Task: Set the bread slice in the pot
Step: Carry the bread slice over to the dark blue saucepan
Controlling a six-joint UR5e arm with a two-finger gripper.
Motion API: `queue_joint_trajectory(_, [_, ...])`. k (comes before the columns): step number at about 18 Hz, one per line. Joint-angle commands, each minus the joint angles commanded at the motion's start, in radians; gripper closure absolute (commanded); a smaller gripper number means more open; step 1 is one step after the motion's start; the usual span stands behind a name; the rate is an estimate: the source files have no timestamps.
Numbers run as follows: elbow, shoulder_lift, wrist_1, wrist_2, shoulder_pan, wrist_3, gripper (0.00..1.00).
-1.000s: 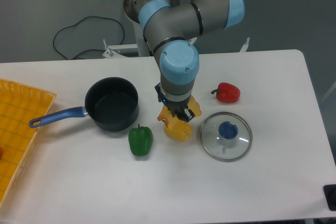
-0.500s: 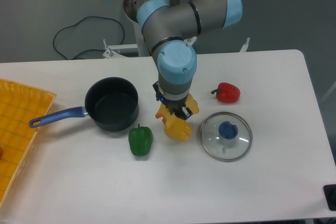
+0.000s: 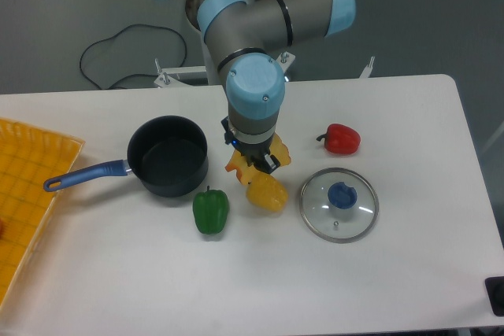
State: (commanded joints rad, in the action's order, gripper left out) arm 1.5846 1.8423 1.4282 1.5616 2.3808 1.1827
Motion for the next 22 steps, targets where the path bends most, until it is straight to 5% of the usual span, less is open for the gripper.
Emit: queue_joint_trajectory(22, [0.113, -0.084, -0.008, -0.003, -0.141, -0.156, 1.0])
